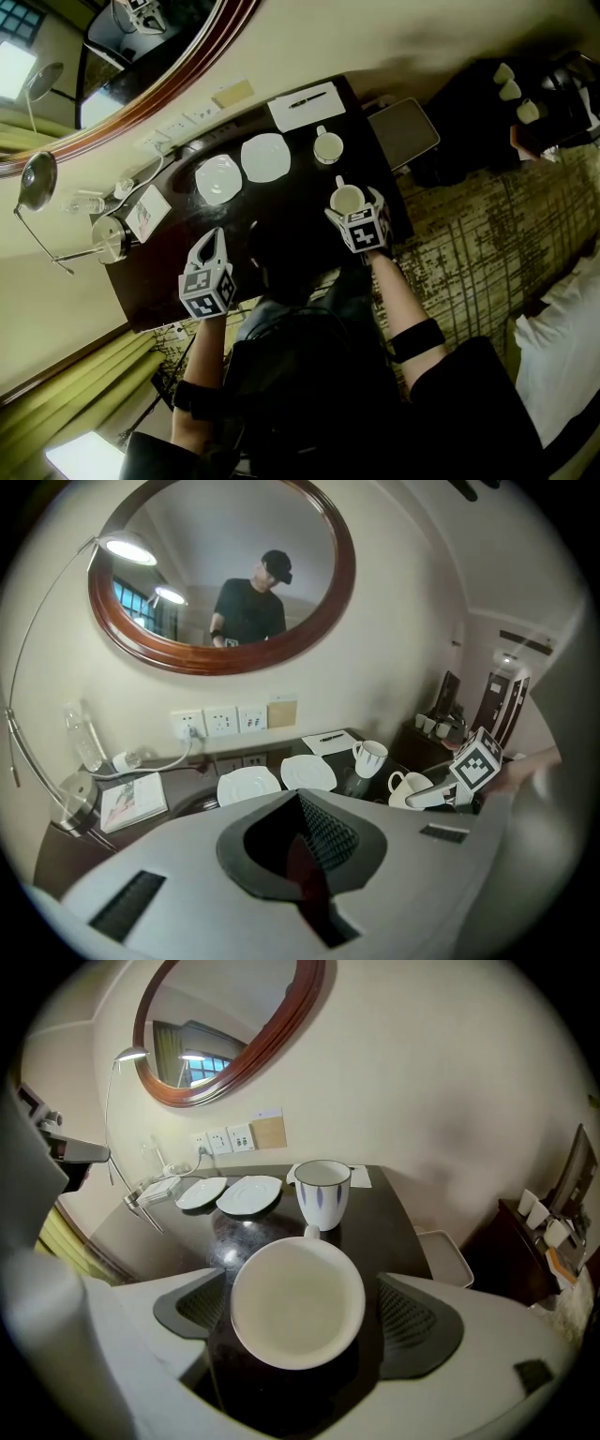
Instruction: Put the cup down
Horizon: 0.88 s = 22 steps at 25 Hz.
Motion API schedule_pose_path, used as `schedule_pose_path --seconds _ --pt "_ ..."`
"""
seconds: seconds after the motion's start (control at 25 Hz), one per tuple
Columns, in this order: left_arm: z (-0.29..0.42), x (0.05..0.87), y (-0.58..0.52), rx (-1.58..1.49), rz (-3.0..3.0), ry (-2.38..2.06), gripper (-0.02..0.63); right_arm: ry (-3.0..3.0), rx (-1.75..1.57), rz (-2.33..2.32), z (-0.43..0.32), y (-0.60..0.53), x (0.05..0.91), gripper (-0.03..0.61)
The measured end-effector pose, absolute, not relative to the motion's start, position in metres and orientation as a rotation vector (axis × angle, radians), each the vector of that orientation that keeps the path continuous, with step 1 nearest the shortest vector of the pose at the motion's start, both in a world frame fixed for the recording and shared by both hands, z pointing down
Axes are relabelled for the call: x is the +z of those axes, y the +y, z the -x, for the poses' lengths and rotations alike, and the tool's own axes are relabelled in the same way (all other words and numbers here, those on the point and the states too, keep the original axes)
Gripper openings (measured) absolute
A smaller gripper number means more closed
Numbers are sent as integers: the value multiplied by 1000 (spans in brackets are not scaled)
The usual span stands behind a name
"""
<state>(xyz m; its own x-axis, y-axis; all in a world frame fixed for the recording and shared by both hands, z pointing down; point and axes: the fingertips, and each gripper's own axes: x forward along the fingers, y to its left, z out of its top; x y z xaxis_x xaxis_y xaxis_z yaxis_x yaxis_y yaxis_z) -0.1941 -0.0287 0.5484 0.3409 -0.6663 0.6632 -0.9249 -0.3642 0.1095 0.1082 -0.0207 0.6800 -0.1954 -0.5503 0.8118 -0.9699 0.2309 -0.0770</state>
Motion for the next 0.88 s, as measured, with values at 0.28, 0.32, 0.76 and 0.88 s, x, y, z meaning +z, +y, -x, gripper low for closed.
schedule_pose_path --seconds 0.28,0.32,0.76,0.88 --pt "194 546 -25 722 -2133 -1393 0 -1840 821 -1347 -102 -20 688 445" --pt "195 546 -25 720 -2133 -1395 0 -1839 820 -1344 -102 -19 688 433" --pt "223 548 -18 687 -2096 -1451 0 -1834 782 -1353 -93 -21 684 430" --pt "233 552 -16 667 -2084 -1467 0 -1861 765 -1328 -76 -22 674 430"
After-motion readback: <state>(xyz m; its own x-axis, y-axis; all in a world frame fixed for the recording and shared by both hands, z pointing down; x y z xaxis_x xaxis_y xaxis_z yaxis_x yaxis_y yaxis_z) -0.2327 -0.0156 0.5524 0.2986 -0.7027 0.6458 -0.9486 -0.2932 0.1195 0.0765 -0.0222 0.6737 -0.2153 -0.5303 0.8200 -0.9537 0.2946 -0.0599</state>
